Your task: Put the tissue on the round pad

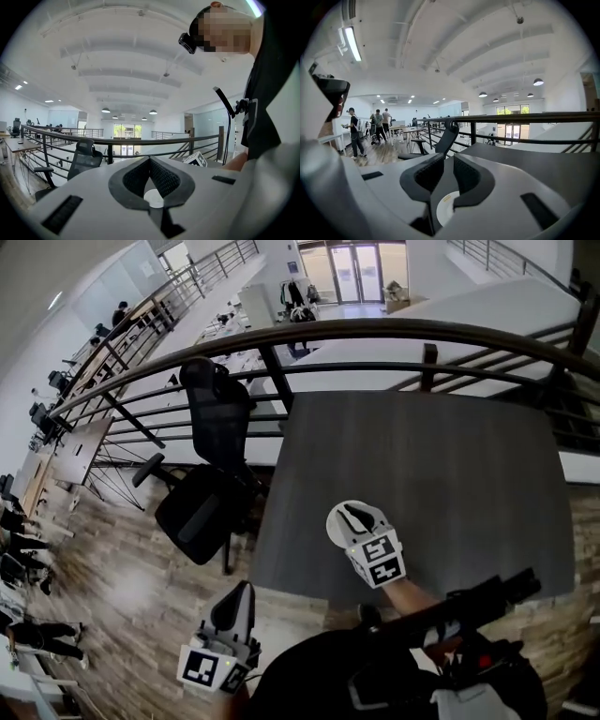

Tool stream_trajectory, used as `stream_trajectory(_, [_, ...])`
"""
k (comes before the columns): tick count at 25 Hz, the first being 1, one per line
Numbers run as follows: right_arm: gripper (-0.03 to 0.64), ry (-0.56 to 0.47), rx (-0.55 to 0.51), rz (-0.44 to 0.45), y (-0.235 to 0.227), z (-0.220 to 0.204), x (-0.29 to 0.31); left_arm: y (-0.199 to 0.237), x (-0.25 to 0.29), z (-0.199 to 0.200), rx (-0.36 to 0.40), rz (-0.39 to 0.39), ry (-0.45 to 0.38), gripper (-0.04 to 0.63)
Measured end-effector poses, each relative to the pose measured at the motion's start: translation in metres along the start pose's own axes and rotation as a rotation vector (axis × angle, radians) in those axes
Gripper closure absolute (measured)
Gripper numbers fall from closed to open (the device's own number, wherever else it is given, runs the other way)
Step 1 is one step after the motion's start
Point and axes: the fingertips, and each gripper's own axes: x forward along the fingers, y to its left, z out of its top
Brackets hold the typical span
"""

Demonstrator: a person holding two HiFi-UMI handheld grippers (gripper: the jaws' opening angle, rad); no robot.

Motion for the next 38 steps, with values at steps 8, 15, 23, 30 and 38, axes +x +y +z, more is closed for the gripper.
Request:
stream_trajectory(8, [0.597,-0.076,0.034,-0.066,0.042,0.025,-0.029,0.021,-0.029,-0.009,0.006,-0.097,-0.032,0.591])
stream_trajectory(15, [0.597,-0.095,0.045,-0.138,0.082,0.039,-0.057,0.037,-0.063,-0.013,-0.027,-0.171,-0.077,0.591])
stream_trajectory(23, [0.614,-0.117,0.079,-0.218,0.127,0.043,-0.101,0.033,-0.089,-0.019,-0.052,-0.337,-0.130,0.591])
stream_trajectory(30, [0.614,-0.128,0.111,-0.282,0.157,0.039,-0.145,0.024,-0.101,-0.036,-0.031,-0.434,-0.099,0.591])
stream_trajectory(38, [0.614,-0.193,0.128,-0.306,0.156,0.058,-0.185,-0.002,-0.103,-0.020,-0.009,-0.476,-0.126,0.591])
